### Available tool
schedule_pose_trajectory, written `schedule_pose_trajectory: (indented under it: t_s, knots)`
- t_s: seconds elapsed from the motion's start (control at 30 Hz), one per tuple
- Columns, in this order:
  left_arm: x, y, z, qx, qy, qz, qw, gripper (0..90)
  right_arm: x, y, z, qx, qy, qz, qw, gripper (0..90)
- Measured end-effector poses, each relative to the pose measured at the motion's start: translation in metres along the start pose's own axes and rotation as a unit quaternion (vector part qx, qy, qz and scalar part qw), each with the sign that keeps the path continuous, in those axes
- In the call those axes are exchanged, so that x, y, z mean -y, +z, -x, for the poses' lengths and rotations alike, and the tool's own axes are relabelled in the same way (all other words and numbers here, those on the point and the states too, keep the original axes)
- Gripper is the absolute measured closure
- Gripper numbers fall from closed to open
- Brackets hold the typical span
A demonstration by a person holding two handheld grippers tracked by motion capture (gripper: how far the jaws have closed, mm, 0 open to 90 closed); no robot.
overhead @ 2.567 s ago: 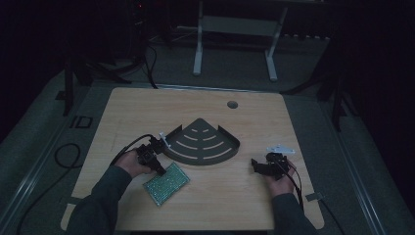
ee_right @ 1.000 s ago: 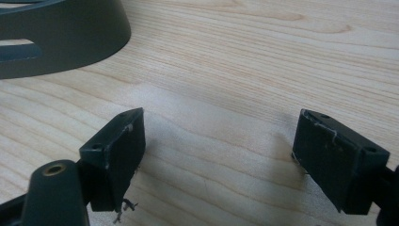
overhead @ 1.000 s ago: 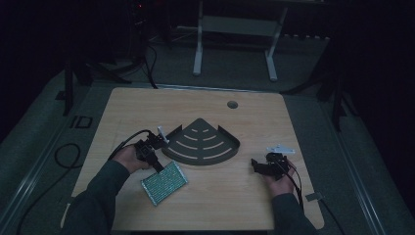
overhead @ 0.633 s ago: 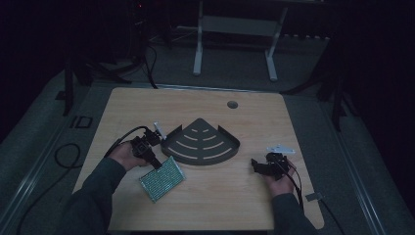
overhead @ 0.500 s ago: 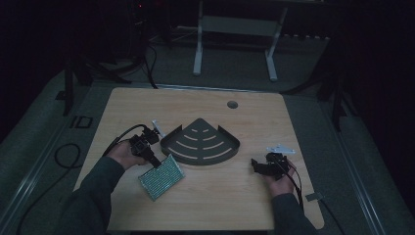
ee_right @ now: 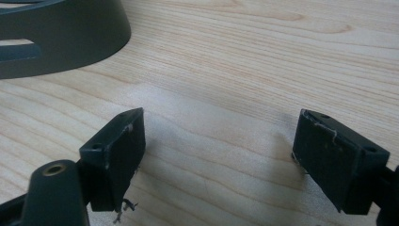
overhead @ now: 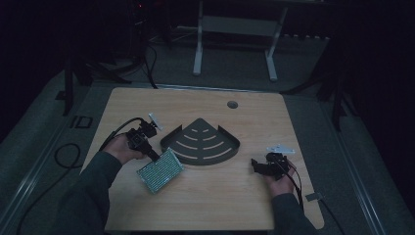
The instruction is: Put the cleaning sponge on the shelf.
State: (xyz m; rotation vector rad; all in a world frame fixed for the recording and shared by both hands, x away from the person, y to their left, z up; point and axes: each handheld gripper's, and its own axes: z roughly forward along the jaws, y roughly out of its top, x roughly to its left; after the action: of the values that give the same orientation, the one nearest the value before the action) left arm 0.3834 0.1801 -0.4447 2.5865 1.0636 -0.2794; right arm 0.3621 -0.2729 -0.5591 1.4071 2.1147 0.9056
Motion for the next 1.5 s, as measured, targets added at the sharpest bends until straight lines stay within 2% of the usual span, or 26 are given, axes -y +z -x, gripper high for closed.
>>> schedule_pose_trajectory:
  t_s: [1.03,1.3,1.5]
  knots:
    - [-0.037,-0.022,0.006,-0.034,0.011,-0.012,0.9993,90.0,0.0,0.0,0.0,0.0,0.001,0.0,1.0,17.1]
    - [-0.046,-0.025,0.007,-0.037,0.016,-0.011,0.9991,90.0,0.0,0.0,0.0,0.0,0.0,0.0,1.0,17.1]
    - [-0.053,-0.028,0.006,-0.039,0.012,-0.004,0.9992,90.0,0.0,0.0,0.0,0.0,-0.001,0.001,1.0,17.1]
